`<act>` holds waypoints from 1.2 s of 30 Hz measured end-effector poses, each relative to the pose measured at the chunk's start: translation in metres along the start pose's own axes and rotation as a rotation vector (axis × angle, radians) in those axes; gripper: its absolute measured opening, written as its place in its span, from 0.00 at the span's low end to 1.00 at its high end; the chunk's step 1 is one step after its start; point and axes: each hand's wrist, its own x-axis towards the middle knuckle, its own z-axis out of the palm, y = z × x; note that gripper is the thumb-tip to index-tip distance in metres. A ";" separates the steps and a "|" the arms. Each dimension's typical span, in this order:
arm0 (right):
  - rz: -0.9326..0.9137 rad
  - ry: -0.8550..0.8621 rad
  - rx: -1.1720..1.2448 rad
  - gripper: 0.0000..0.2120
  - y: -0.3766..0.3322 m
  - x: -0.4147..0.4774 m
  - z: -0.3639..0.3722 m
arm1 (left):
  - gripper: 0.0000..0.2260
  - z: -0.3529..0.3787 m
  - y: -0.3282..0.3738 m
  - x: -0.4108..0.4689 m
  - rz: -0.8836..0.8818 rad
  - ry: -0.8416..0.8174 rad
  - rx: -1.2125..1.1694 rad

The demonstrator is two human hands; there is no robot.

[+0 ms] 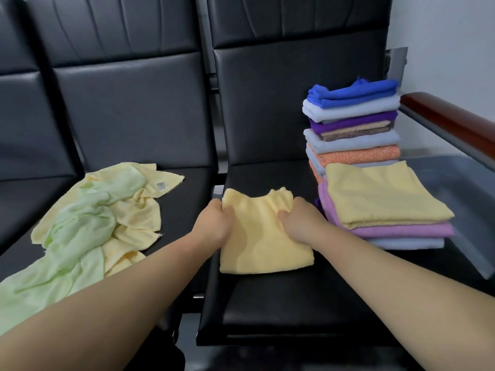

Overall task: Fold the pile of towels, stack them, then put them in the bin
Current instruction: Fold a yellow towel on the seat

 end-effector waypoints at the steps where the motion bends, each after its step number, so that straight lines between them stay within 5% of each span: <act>1: -0.018 0.027 0.062 0.12 -0.001 -0.004 -0.006 | 0.12 -0.003 0.007 -0.006 0.038 0.041 -0.039; 8: -0.189 0.259 0.252 0.24 0.012 -0.018 -0.091 | 0.10 -0.001 0.078 -0.022 0.106 0.118 -0.141; 19: 0.035 0.328 0.070 0.24 0.126 0.022 -0.192 | 0.06 0.121 0.192 0.002 0.055 -0.088 -0.228; 27: 0.098 0.332 0.065 0.27 0.157 0.030 -0.177 | 0.06 0.153 0.179 0.005 0.185 -0.026 0.061; 36: -0.232 0.473 -0.260 0.24 0.116 -0.015 -0.164 | 0.16 0.101 0.152 -0.006 0.211 -0.017 0.072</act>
